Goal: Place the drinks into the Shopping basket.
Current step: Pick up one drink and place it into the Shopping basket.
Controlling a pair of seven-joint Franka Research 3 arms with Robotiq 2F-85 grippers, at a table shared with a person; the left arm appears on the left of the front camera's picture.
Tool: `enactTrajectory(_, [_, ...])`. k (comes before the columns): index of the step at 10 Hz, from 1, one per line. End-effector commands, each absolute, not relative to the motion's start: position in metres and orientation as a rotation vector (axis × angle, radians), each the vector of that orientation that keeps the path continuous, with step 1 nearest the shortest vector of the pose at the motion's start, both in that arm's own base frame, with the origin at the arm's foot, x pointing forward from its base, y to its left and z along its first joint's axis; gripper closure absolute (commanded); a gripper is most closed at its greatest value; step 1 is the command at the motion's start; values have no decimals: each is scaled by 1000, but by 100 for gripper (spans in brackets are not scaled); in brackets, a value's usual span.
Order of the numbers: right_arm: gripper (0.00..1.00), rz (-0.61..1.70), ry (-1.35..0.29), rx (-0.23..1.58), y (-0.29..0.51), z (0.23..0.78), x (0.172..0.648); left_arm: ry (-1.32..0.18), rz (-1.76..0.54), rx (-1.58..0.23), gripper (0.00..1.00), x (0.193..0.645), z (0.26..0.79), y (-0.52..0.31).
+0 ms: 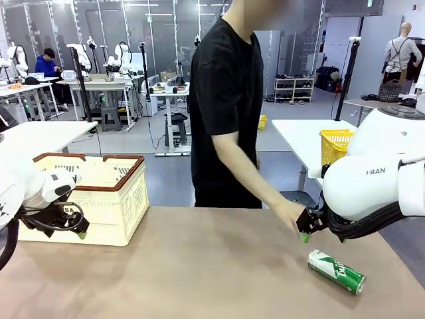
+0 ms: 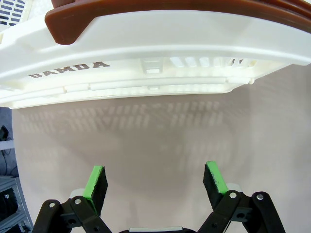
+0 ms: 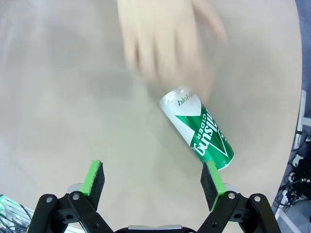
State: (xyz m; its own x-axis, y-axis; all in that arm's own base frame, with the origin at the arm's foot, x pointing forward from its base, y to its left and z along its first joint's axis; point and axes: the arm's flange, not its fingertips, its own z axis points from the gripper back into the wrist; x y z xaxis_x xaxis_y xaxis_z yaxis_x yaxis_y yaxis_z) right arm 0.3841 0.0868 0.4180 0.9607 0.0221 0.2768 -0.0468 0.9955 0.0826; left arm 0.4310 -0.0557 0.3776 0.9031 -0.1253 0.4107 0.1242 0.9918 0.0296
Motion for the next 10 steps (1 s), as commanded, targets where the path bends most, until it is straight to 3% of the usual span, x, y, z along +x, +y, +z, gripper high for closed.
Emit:
enactTrajectory(1, [0,33,-284,91,86,418,384,-423,-128,4,0,431,377,-55])
enactTrajectory(6, [0,53,-277,57,88,421,382,-423,-128,4,0,431,377,-55])
enactTrajectory(10, [0,289,-258,39,77,439,364,-423,-128,4,0,431,377,-55])
